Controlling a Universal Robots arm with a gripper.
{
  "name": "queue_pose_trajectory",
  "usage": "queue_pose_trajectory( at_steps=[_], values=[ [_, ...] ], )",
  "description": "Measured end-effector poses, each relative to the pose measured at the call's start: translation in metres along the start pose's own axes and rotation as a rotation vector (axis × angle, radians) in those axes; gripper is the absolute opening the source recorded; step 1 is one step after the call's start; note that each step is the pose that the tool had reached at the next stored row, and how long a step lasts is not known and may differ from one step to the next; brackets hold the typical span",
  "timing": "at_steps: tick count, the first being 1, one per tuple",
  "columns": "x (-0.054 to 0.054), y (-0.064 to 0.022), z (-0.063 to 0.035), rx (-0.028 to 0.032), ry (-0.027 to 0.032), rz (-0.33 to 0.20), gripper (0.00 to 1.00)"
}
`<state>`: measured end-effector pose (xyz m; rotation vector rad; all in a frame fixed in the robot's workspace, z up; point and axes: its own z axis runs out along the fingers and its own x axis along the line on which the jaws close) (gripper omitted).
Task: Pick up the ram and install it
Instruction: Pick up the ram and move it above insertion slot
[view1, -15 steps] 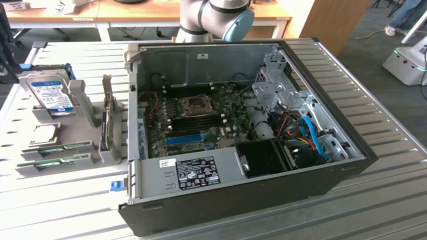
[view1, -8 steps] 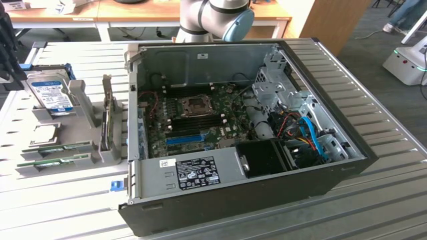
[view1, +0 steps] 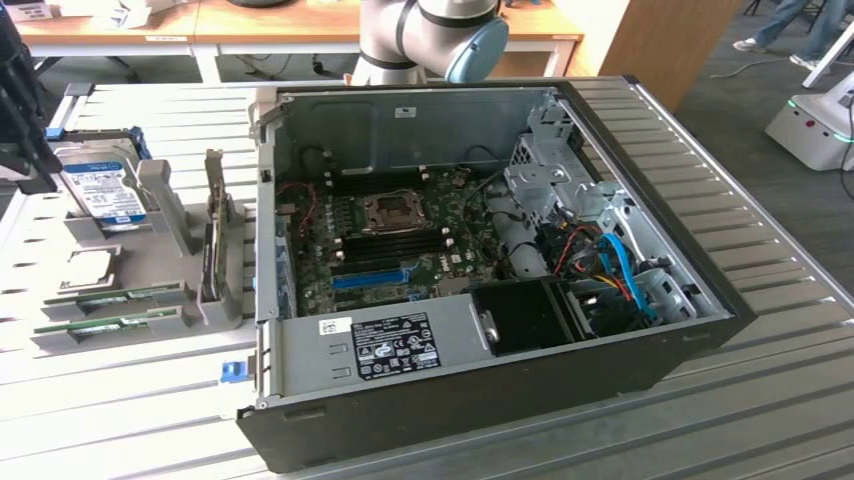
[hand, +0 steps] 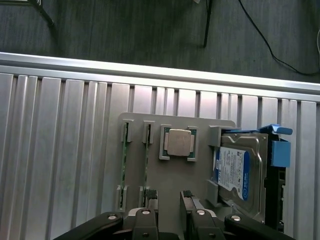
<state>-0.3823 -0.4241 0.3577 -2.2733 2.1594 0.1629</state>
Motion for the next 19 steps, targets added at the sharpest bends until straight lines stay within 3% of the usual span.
queue_pose_trajectory(
  at_steps=[19],
  values=[
    [0.004, -0.0023, 0.0343, 0.0001, 0.0000, 0.000, 0.31]
  ],
)
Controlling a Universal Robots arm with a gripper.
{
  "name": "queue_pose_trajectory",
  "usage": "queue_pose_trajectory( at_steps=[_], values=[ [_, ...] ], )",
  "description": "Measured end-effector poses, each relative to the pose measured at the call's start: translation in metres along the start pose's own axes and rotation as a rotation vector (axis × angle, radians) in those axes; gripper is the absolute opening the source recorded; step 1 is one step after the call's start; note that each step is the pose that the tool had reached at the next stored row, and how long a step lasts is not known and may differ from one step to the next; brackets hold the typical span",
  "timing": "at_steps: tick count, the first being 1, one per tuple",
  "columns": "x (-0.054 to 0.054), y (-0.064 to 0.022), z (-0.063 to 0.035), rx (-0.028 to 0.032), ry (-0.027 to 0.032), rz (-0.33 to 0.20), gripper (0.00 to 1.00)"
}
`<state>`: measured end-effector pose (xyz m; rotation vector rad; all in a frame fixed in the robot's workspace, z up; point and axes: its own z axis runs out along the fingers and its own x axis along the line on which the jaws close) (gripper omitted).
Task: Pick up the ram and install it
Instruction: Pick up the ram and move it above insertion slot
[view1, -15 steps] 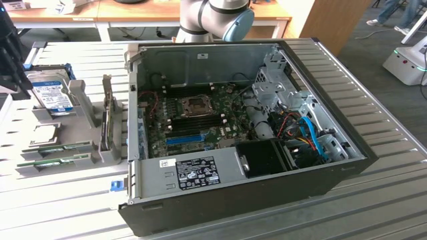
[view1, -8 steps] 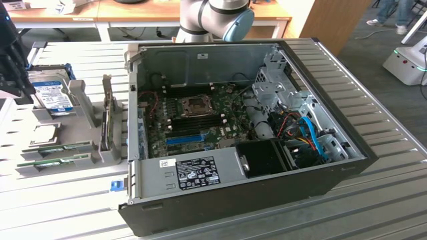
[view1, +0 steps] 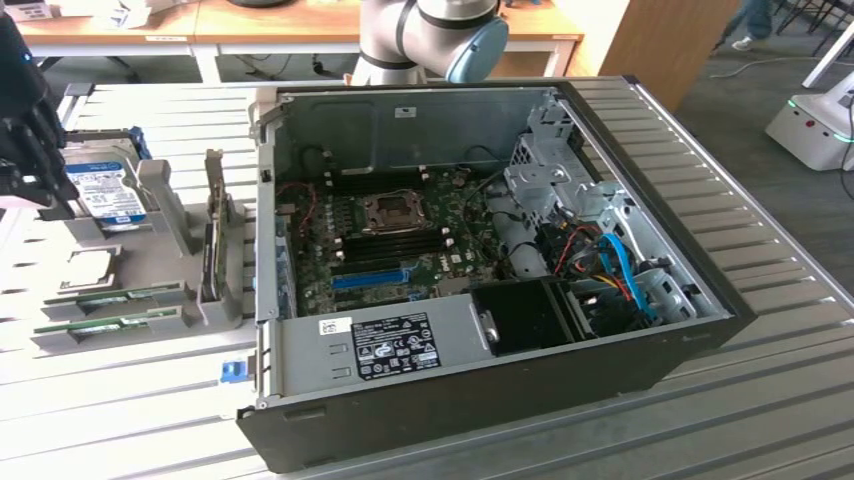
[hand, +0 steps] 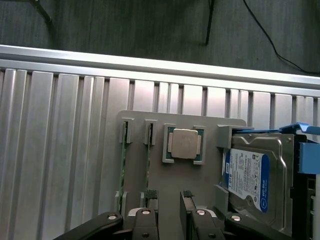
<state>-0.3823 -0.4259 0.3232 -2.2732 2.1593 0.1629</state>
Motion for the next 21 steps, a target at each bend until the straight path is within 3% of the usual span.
queue_pose_trajectory(
  at_steps=[18, 21],
  values=[
    [0.004, -0.0022, 0.0325, 0.0000, 0.0000, 0.000, 0.31],
    [0.004, -0.0023, 0.0333, -0.0002, 0.0001, 0.000, 0.31]
  ],
)
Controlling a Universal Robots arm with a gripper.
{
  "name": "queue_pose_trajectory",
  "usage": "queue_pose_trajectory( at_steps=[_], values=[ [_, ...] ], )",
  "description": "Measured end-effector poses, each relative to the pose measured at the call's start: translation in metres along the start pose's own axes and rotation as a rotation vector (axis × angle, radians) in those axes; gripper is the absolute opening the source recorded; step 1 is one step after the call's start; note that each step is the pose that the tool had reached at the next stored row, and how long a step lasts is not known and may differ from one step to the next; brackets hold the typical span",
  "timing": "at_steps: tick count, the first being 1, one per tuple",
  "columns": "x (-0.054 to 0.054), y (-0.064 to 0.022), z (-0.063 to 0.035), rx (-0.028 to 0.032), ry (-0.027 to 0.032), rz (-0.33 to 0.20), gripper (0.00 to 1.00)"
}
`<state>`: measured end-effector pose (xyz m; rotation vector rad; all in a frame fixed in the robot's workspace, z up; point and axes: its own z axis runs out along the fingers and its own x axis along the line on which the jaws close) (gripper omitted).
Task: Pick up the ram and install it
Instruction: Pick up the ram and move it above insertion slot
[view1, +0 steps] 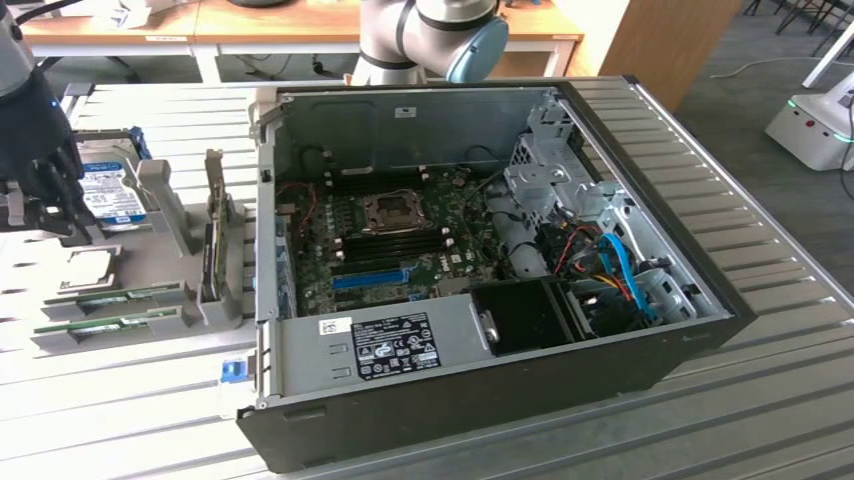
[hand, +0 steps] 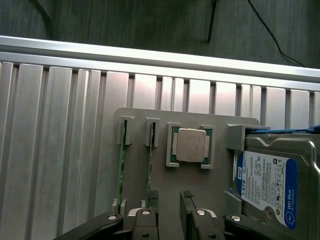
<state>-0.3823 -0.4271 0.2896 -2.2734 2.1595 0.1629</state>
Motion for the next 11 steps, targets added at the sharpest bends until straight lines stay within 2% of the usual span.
queue_pose_trajectory(
  at_steps=[5, 11],
  values=[
    [0.0007, -0.0001, 0.0002, 0.0004, -0.0003, 0.000, 0.31],
    [0.0096, 0.0004, -0.0006, 0.0002, -0.0001, 0.000, 0.31]
  ],
)
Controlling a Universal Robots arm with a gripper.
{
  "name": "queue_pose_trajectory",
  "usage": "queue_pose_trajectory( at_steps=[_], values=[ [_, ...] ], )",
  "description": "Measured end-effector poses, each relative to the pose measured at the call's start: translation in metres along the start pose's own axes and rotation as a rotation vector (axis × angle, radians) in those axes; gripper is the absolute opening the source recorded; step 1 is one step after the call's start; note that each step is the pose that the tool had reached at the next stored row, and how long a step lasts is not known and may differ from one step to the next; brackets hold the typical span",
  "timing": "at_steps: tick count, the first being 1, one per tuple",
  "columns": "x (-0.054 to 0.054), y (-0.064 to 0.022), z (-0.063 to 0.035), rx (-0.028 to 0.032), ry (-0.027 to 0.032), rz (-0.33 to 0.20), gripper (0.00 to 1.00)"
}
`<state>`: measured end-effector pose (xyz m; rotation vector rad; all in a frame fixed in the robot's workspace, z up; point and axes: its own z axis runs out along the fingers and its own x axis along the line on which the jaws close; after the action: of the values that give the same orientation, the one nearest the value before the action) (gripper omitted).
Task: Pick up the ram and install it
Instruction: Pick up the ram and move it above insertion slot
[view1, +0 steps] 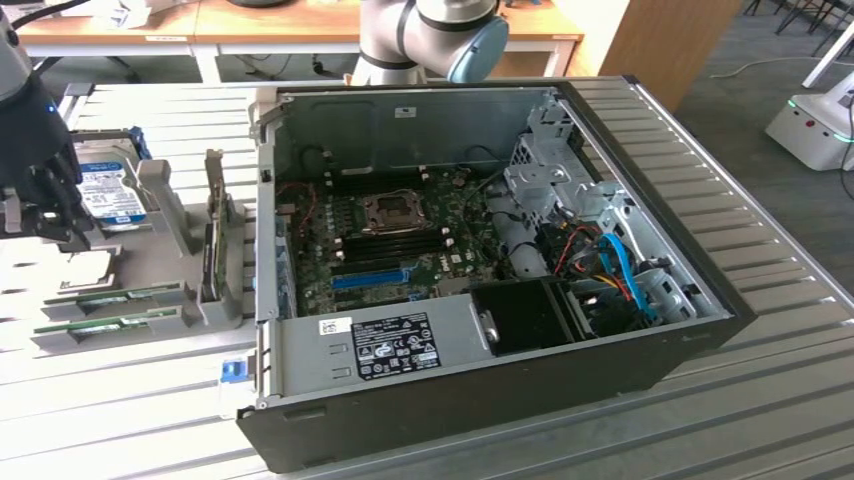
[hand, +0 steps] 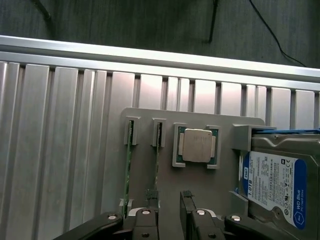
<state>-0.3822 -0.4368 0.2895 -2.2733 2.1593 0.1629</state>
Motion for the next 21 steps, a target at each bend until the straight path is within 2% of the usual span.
queue_pose_trajectory(
  at_steps=[14, 21],
  values=[
    [0.022, 0.0010, -0.0017, 0.0000, 0.0000, 0.000, 0.31],
    [0.024, 0.0010, -0.0011, 0.0002, -0.0002, 0.000, 0.31]
  ],
)
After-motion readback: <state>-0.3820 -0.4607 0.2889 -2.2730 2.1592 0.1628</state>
